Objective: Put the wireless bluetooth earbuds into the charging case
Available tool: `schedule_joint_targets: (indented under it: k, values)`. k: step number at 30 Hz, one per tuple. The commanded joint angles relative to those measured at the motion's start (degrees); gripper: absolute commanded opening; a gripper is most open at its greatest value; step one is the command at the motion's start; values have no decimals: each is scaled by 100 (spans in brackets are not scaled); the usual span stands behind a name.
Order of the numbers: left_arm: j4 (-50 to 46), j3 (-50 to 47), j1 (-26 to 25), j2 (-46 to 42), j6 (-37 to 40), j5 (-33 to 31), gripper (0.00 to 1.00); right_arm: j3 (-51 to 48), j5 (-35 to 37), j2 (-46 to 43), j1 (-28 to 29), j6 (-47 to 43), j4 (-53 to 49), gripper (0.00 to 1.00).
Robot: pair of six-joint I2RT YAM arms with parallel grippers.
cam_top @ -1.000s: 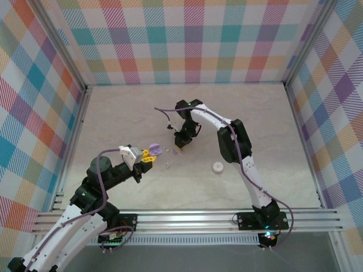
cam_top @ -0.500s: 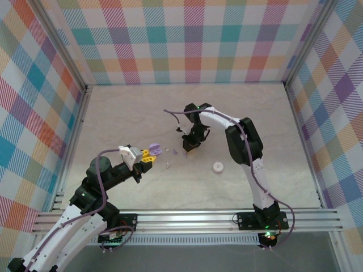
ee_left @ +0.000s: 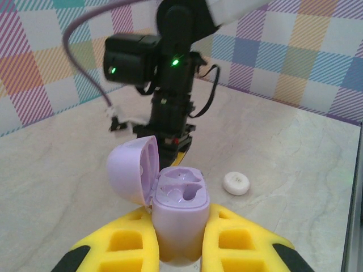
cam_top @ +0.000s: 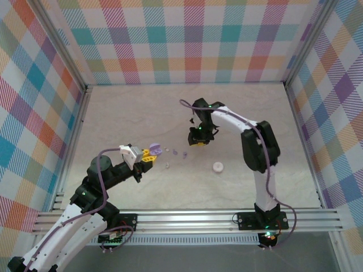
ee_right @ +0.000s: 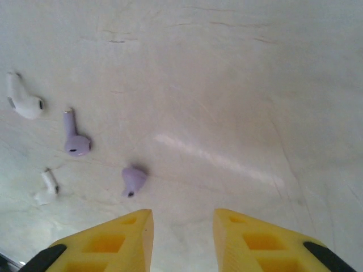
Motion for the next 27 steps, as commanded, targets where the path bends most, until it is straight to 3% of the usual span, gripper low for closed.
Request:
schedule_joint_targets:
  k: [1, 8, 17, 27]
  values:
    - [108, 173, -27, 11, -47, 97, 0, -657, 285, -621, 253, 1751, 847, 37]
    - [104, 233, -26, 199, 113, 209, 0, -980, 599, -603, 816, 2817, 1375, 34]
    - [50, 279, -21, 219, 230, 302, 0, -543, 914, -24, 880, 2784, 937, 28]
    - [25, 233, -22, 171, 268, 285, 0, -116, 773, 395, 886, 2582, 625, 26]
